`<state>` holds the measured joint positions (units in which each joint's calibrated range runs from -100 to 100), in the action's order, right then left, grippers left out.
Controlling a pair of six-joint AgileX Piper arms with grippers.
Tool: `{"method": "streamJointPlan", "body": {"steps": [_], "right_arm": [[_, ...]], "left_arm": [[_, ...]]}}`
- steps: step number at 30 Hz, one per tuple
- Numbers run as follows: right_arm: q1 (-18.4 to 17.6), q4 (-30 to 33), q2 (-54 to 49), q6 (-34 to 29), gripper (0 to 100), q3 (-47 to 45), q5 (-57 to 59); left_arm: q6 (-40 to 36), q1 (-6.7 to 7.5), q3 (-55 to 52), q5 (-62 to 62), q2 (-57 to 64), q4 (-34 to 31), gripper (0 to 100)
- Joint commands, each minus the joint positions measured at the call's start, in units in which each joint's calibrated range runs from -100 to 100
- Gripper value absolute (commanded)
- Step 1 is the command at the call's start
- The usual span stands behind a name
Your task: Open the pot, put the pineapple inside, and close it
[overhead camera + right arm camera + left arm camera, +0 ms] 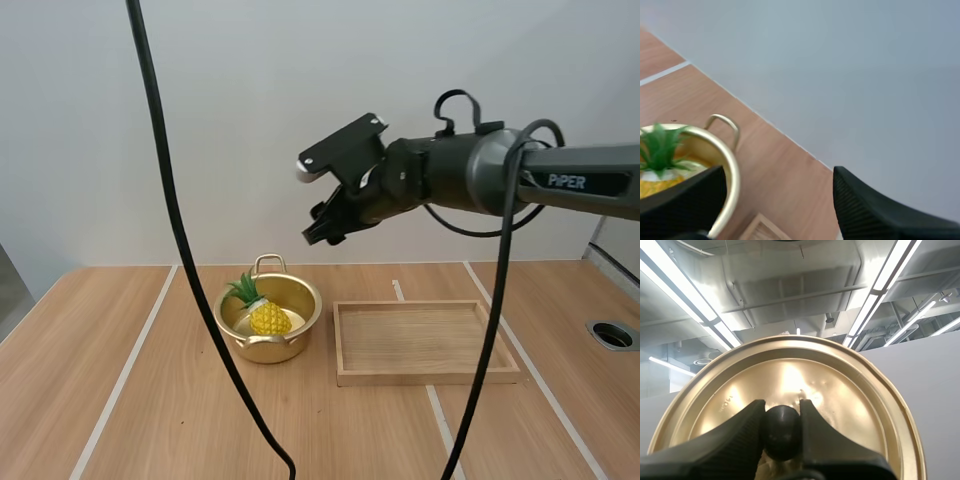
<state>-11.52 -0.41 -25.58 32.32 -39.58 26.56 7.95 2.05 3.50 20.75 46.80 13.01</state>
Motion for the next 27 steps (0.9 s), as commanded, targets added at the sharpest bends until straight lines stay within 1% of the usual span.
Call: {"method": "streamJointPlan", "body": {"steps": [1, 4, 9, 10, 11, 14, 17, 19, 20, 23, 27], "right_arm": [[2.68, 0.41, -3.60, 0.30, 100, -0.48, -0.33], [4.57, 0.41, -6.81, 0.10, 100, -0.48, -3.11], [7.43, -2.55, -12.86, -0.30, 100, -0.48, -8.48], [7.75, -2.71, -13.75, -0.47, 99, -0.48, -8.93], [8.10, -2.71, -14.74, -0.90, 90, -0.48, -9.35], [8.72, -2.82, -17.33, -0.92, 58, -0.48, -10.13], [8.79, -3.13, -19.31, -1.01, 30, -0.48, -10.78], [8.79, -4.09, -20.54, -1.01, 6, -0.48, -10.92], [8.79, -4.21, -21.06, -1.01, 0, -0.48, -10.92], [8.91, -4.46, -22.46, -1.46, 0, -0.48, -10.16], [9.78, -4.46, -23.93, -6.72, 0, -0.48, -7.06]], "left_arm": [[-0.37, -0.05, 0.36, -0.63, 0.35, -0.02, 0], [-0.37, -0.05, 0.36, -0.63, 0.35, -0.02, 0], [-0.37, -0.05, 0.36, -0.63, 0.35, -0.02, 0], [-0.37, -0.05, 0.36, -0.63, 0.35, -0.02, 0], [-0.37, -0.05, 0.36, -0.63, 0.35, -0.02, 0], [-0.37, -0.05, 0.36, -0.63, 0.35, -0.02, 0], [-0.37, -0.05, 0.36, -0.63, 0.35, -0.02, 0], [-0.37, -0.05, 0.36, -0.63, 0.35, -0.02, 0], [-0.37, -0.05, 0.36, -0.63, 0.35, -0.02, 0], [-0.37, -0.05, 0.36, -0.63, 0.35, -0.02, 0], [-0.37, -0.05, 0.36, -0.63, 0.35, -0.02, 0]]}}
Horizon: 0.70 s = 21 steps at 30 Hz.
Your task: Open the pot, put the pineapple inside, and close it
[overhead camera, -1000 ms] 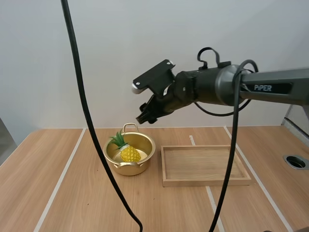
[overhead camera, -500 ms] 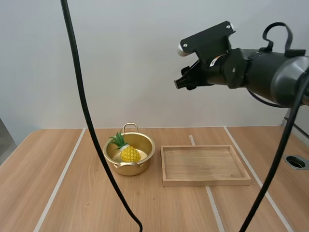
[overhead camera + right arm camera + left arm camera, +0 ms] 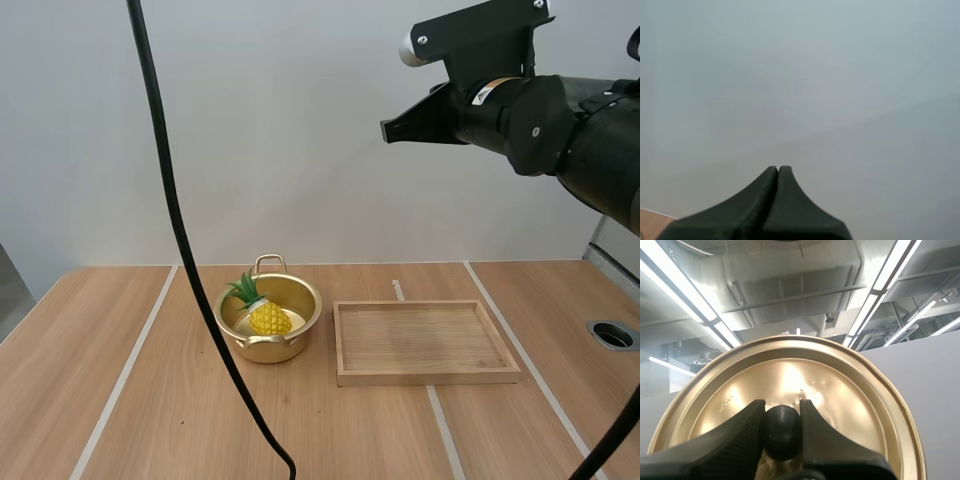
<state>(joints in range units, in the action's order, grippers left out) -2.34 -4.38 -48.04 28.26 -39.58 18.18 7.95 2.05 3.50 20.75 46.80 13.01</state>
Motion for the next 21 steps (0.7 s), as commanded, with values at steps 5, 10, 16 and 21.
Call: {"method": "streamJointPlan", "body": {"steps": [5, 10, 16, 21], "right_arm": [[0.95, -0.38, -2.83, -3.62, 0, -0.48, 2.81], [0.95, -0.38, -3.58, -3.62, 0, -0.48, 6.16], [0.95, 0.97, -3.83, -3.62, 0, -0.48, 6.29], [0.95, 1.24, -4.08, -3.62, 0, -0.48, 6.29]], "left_arm": [[-0.37, -0.05, 0.36, -0.63, 0.35, -0.02, 0], [-0.37, -0.05, 0.36, -0.63, 0.35, -0.02, 0], [-0.37, -0.05, 0.36, -0.63, 0.35, -0.02, 0], [-0.37, -0.05, 0.36, -0.63, 0.35, -0.02, 0]]}}
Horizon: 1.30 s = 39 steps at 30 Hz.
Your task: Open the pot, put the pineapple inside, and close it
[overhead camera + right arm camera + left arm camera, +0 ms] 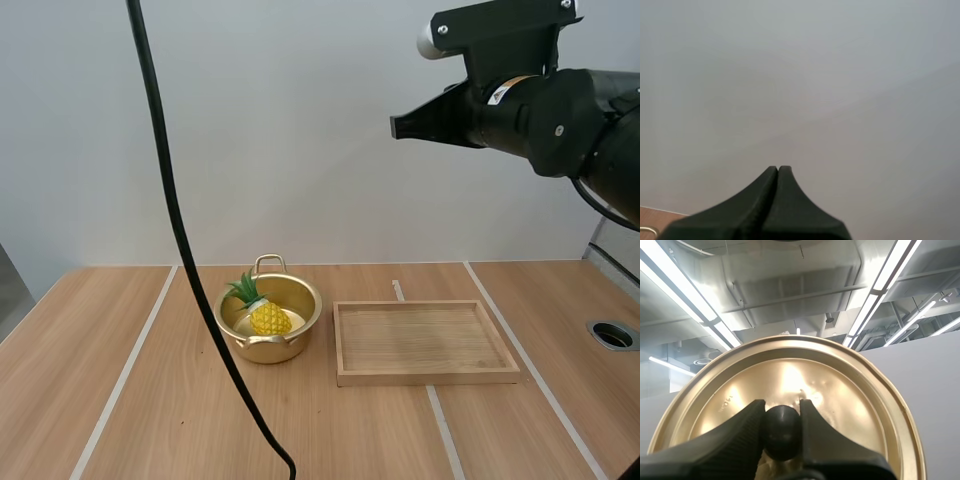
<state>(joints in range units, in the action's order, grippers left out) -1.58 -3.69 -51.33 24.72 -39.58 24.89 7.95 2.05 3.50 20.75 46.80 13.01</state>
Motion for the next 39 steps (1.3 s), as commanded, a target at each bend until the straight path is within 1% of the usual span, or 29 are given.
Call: {"method": "streamJointPlan", "body": {"steps": [1, 34, 36, 39], "right_arm": [[0.19, 0.55, -0.79, -0.08, 0, -0.48, -0.42], [0.19, 0.96, -0.83, -0.08, 0, -0.48, -0.42], [0.19, 0.96, -0.83, -0.08, 0, -0.48, -0.42], [0.19, 0.96, -0.83, -0.08, 0, -0.48, 0.37]], "left_arm": [[-0.37, -0.05, 0.36, -0.63, 0.35, -0.02, 0], [-0.37, -0.05, 0.36, -1.23, -0.07, -0.02, 0], [-0.37, -0.05, 0.36, 1.15, -0.65, -0.02, 0], [-0.37, -0.05, 0.36, 7.95, -1.96, -0.25, 0]]}}
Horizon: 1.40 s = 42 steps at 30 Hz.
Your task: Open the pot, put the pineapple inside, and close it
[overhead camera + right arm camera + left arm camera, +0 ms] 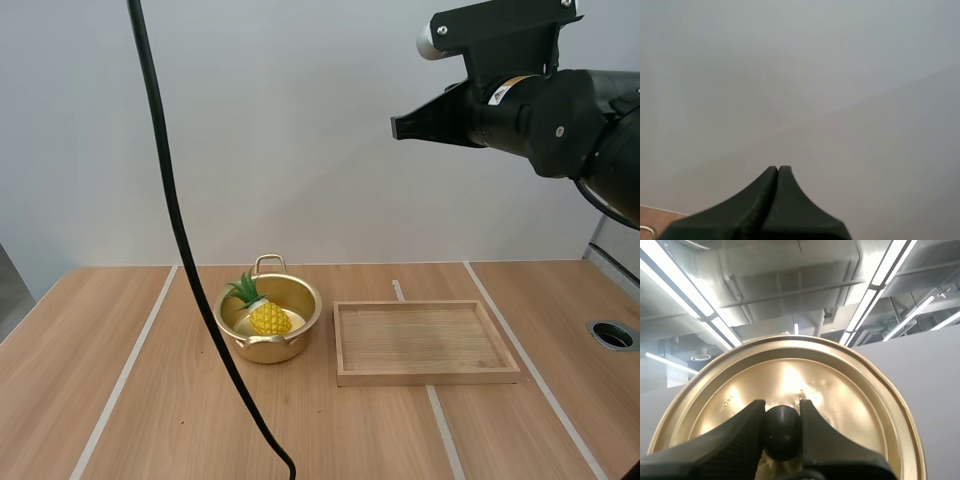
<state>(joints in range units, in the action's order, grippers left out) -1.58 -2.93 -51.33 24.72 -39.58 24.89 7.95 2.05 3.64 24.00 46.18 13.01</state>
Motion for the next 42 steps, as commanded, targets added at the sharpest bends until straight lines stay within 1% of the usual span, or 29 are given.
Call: {"method": "streamJointPlan", "body": {"steps": [1, 11, 19, 27, 42], "right_arm": [[0.19, 0.20, -0.83, -0.08, 0, -0.48, 1.09], [0.19, 0.20, -0.83, -0.08, 0, -0.48, 8.83], [0.19, 0.20, -0.83, -0.08, 0, -0.48, 9.52], [0.19, 0.20, -0.83, -0.08, 0, -0.48, 10.23], [0.19, 0.20, -0.83, -0.08, 0, -0.48, 10.23]], "left_arm": [[-0.37, -0.05, 0.22, 6.81, -1.99, -0.39, 0], [-0.37, -0.05, 0.22, 28.60, -10.41, -0.39, 0], [-0.37, -0.05, -0.03, 46.15, -15.80, -0.93, 0], [0.50, -0.05, -3.77, 46.21, -17.05, -1.71, 0], [1.20, -0.05, -21.84, 40.11, -17.05, -1.45, 0]]}}
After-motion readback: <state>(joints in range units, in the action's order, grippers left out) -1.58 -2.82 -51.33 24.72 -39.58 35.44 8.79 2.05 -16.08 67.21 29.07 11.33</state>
